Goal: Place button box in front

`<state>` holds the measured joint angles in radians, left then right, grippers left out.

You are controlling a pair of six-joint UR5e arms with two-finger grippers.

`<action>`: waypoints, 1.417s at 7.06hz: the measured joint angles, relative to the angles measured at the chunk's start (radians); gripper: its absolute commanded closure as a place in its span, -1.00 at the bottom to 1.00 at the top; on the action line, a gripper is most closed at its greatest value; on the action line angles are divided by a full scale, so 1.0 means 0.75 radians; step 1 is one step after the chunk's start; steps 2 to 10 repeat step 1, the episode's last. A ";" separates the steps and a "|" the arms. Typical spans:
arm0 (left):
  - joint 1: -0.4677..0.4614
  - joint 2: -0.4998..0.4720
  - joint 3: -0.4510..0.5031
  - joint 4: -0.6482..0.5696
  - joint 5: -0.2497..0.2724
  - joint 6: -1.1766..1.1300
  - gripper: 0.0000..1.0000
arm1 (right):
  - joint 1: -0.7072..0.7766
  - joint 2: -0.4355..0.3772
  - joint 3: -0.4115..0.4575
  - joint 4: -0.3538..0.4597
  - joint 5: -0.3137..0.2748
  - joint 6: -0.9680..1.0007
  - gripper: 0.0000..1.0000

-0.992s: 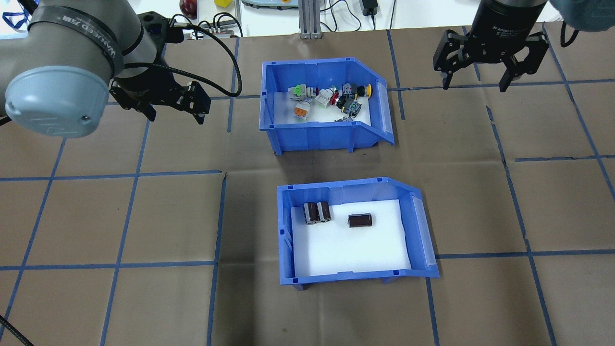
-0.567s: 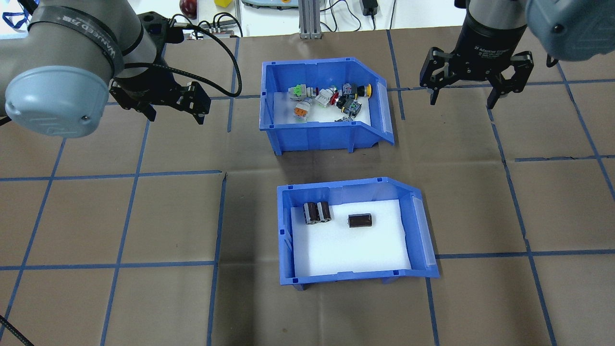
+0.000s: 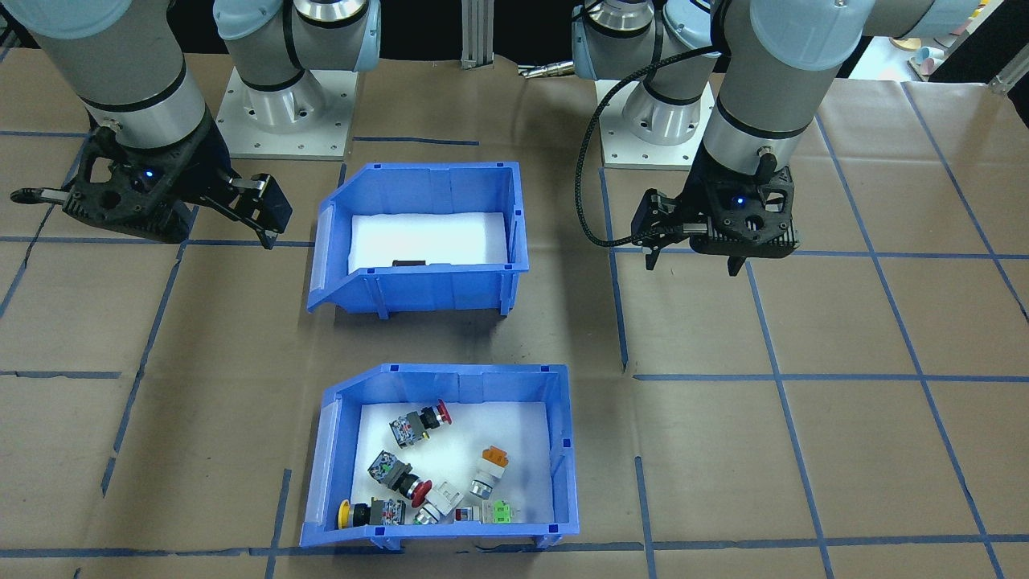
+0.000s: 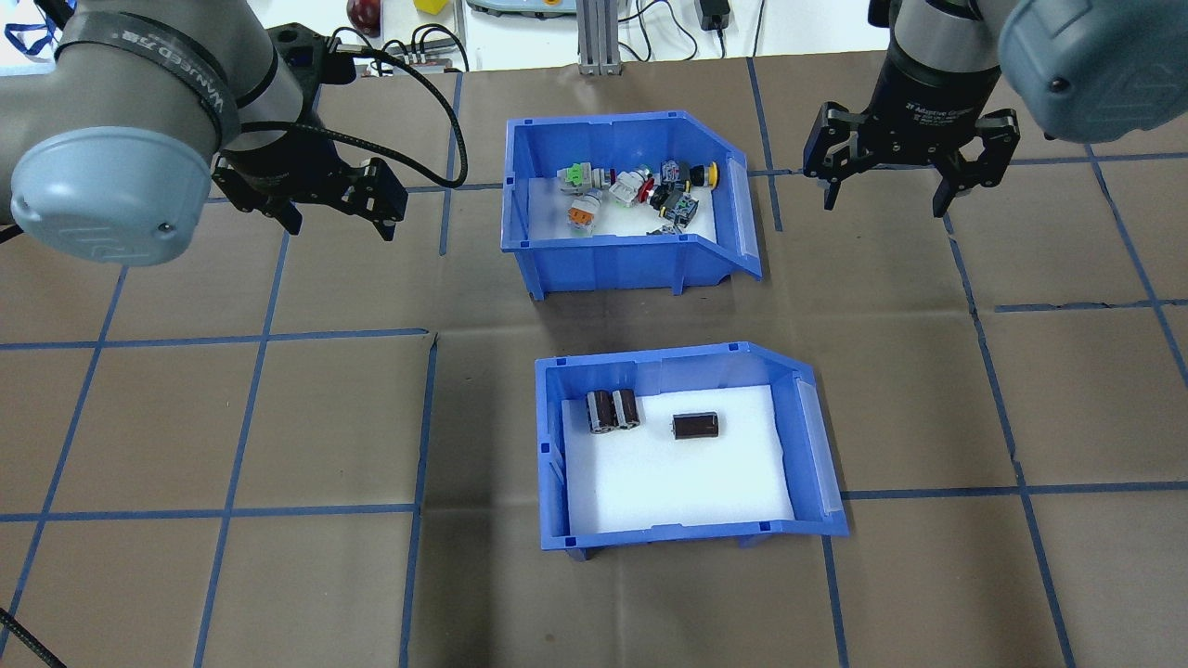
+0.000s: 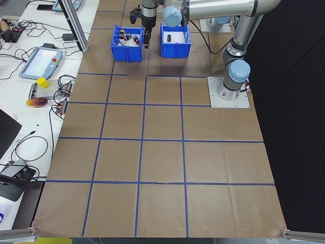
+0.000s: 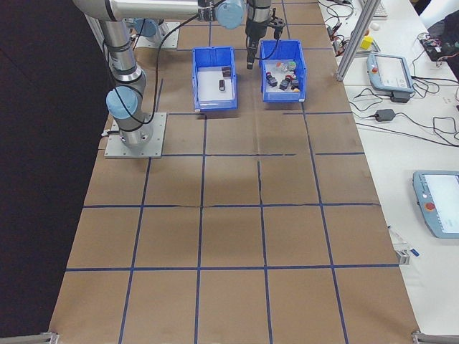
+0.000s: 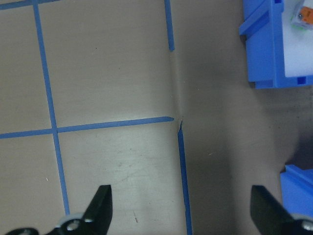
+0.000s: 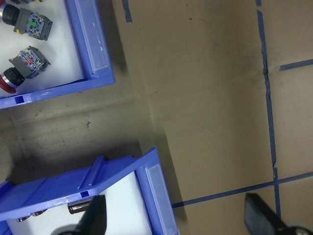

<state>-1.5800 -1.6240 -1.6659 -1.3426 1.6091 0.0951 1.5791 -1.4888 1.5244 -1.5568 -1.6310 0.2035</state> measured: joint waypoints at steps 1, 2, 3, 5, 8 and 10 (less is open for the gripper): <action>0.000 0.000 0.000 0.000 0.000 0.000 -0.98 | -0.002 -0.001 -0.001 0.000 -0.001 -0.002 -1.00; 0.000 0.000 0.000 0.000 0.000 0.000 -0.98 | -0.002 -0.001 -0.001 0.000 -0.001 -0.002 -1.00; 0.000 0.000 0.000 0.000 0.000 0.000 -0.98 | -0.002 -0.001 -0.001 0.000 -0.001 -0.002 -1.00; 0.000 0.000 0.000 0.000 0.000 0.000 -0.98 | -0.002 -0.001 -0.001 0.000 -0.001 -0.002 -1.00; 0.000 0.000 0.000 0.000 0.000 0.000 -0.98 | -0.002 -0.001 -0.001 0.000 -0.001 -0.002 -1.00; 0.000 0.000 0.000 0.000 0.000 0.000 -0.98 | -0.002 -0.001 -0.001 0.000 -0.001 -0.002 -1.00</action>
